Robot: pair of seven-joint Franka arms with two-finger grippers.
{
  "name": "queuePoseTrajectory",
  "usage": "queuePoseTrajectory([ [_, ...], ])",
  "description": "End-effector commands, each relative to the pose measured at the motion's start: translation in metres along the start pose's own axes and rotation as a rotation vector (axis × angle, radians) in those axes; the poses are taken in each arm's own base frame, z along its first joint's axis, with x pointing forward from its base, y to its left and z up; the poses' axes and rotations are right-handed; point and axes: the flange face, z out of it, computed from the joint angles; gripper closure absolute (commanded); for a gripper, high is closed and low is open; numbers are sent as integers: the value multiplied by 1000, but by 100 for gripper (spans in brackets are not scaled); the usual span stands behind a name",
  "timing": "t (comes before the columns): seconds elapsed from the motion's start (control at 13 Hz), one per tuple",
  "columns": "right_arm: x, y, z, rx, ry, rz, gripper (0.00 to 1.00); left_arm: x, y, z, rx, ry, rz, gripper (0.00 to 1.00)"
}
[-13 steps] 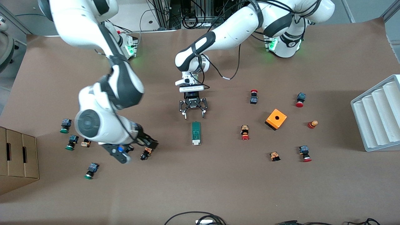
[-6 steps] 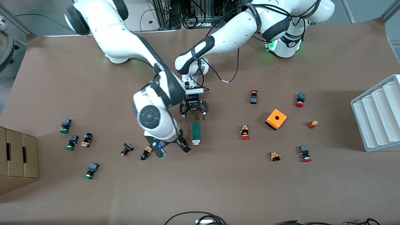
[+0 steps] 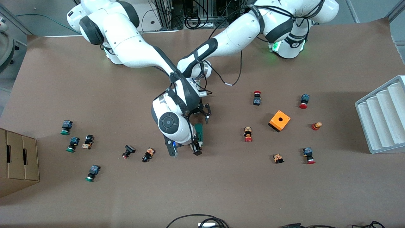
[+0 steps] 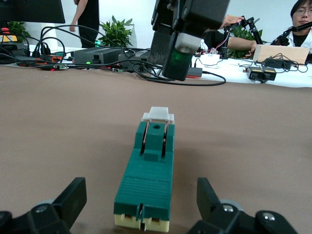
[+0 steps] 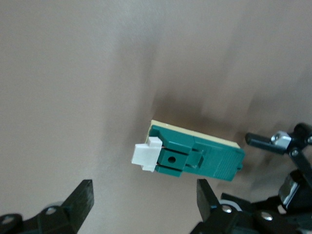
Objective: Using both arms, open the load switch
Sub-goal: 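Grasp the green switch body with the right gripper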
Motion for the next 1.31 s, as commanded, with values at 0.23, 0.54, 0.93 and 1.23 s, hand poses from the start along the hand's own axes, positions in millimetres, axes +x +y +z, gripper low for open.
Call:
queuePoseTrajectory([
  [0.23, 23, -21, 12, -4, -160, 153, 5, -8, 7, 7, -11, 21, -3, 0],
  [0.54, 30, -21, 17, -22, -178, 188, 6, -7, 6, 13, -8, 27, 0, 0],
  [0.93, 39, -19, 28, -54, -207, 120, 1, -7, 7, 15, -2, 25, -2, 1],
  [1.23, 50, -22, 34, -61, -244, 244, 2, -14, 11, 22, 7, 21, -14, 3],
])
